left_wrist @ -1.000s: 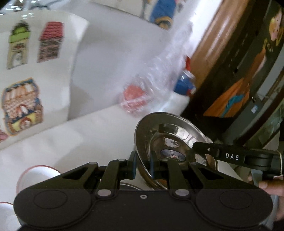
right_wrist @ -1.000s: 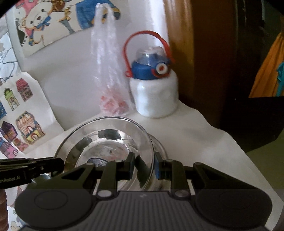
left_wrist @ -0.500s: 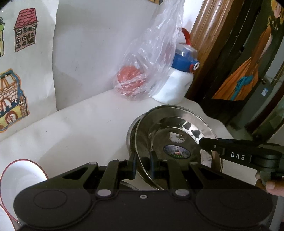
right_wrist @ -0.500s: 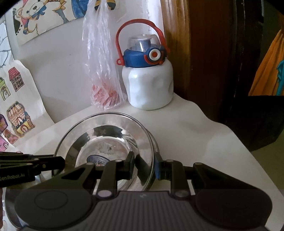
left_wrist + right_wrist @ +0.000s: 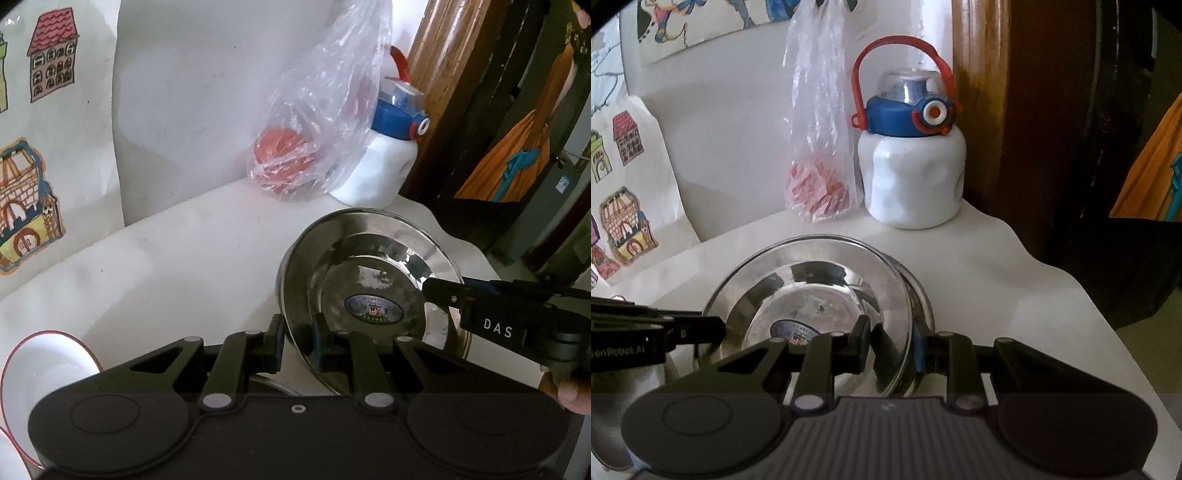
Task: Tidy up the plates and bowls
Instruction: 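Lower the held plate onto the logo plate with both tools and open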
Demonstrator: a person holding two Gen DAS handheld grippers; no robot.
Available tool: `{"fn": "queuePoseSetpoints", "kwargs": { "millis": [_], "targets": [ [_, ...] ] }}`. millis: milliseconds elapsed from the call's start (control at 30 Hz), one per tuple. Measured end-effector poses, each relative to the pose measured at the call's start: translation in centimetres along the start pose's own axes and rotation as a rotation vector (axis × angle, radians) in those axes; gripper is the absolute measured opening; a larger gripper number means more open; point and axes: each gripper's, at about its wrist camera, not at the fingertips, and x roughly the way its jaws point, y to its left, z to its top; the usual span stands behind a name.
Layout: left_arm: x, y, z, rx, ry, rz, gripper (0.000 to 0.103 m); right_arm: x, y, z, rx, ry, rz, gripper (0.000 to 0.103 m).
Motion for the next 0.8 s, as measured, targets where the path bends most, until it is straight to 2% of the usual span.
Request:
{"fn": "queuePoseSetpoints", "kwargs": {
  "millis": [800],
  "targets": [
    [0.23, 0.62, 0.04, -0.015, -0.002, -0.011, 0.019, -0.07, 0.87, -0.23, -0.088, -0.034, -0.037, 0.028]
  ]
}}
